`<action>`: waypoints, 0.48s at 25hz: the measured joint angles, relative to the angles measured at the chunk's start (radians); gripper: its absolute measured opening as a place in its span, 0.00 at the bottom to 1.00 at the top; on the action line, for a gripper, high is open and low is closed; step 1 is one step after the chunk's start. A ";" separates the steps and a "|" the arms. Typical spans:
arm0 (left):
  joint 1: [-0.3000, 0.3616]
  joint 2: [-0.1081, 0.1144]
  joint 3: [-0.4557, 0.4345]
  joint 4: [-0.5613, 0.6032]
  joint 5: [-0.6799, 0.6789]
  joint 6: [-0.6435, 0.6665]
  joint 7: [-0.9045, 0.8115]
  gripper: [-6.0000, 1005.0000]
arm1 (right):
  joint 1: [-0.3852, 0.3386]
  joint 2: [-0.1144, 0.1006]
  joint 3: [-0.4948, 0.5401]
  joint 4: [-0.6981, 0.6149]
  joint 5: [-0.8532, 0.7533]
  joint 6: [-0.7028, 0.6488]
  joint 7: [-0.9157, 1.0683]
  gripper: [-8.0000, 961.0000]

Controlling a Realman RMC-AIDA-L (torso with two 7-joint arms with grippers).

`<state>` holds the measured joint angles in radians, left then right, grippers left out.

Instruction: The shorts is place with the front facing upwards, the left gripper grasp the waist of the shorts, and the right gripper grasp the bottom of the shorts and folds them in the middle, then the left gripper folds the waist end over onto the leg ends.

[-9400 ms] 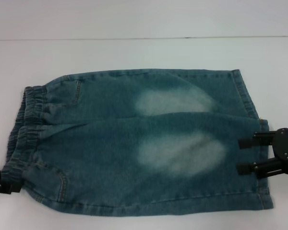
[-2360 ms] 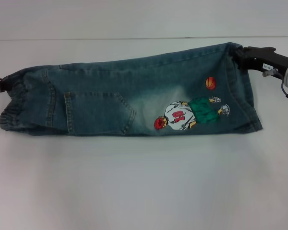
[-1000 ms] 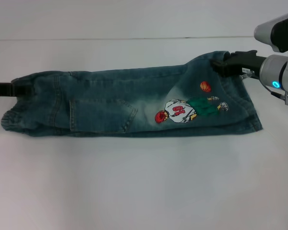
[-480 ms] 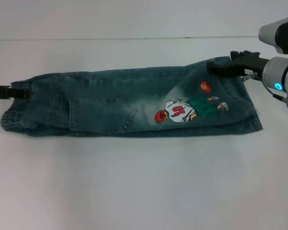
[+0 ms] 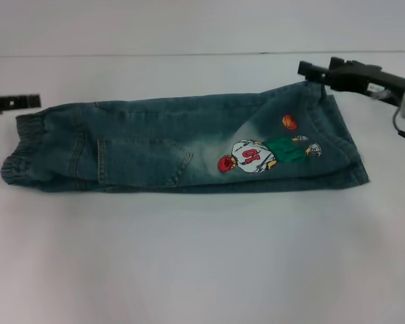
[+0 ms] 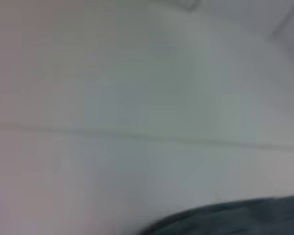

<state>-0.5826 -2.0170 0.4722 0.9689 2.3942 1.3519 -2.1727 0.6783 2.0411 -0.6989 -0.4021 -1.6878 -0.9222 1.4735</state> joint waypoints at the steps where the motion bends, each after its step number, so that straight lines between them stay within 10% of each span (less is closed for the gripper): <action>1: 0.008 0.009 -0.012 -0.009 -0.057 0.044 0.028 0.91 | -0.010 -0.010 0.000 -0.006 0.007 -0.057 0.023 0.95; 12: 0.006 0.034 -0.059 -0.104 -0.218 0.447 0.303 0.90 | -0.058 -0.137 -0.012 -0.038 -0.091 -0.787 0.110 0.94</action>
<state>-0.5762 -1.9826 0.4135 0.8646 2.1764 1.7989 -1.8702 0.6204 1.9043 -0.7114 -0.4402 -1.7791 -1.7090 1.5839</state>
